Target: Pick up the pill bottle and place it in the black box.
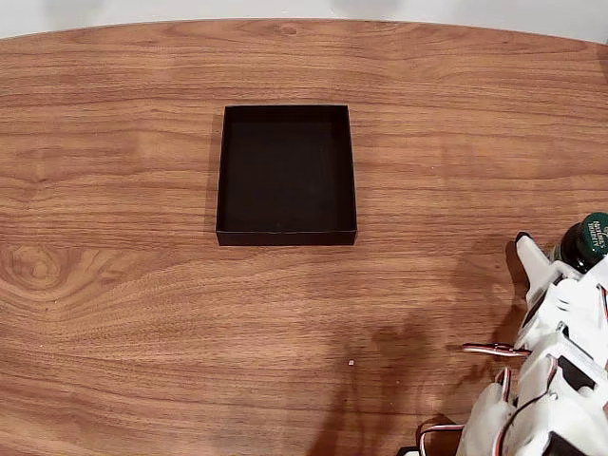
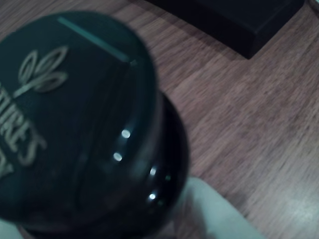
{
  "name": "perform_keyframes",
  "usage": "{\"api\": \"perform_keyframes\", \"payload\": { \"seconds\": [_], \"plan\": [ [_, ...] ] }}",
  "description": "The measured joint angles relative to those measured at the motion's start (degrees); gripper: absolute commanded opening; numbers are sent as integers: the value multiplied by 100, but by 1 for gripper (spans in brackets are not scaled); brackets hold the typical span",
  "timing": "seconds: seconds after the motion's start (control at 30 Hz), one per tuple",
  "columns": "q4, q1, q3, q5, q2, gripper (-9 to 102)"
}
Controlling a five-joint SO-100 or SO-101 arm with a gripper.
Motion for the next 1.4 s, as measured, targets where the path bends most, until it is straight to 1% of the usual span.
{"api": "perform_keyframes", "payload": {
  "seconds": [0.27,0.53,0.83,1.1,1.4],
  "plan": [
    [-510,-202,0,-229,-352,42],
    [-1125,-422,0,-492,-571,43],
    [-1204,-475,-9,-492,-589,44],
    [-1204,-519,-9,-492,-589,39],
    [-1213,-800,-9,-738,-589,29]
  ]
}}
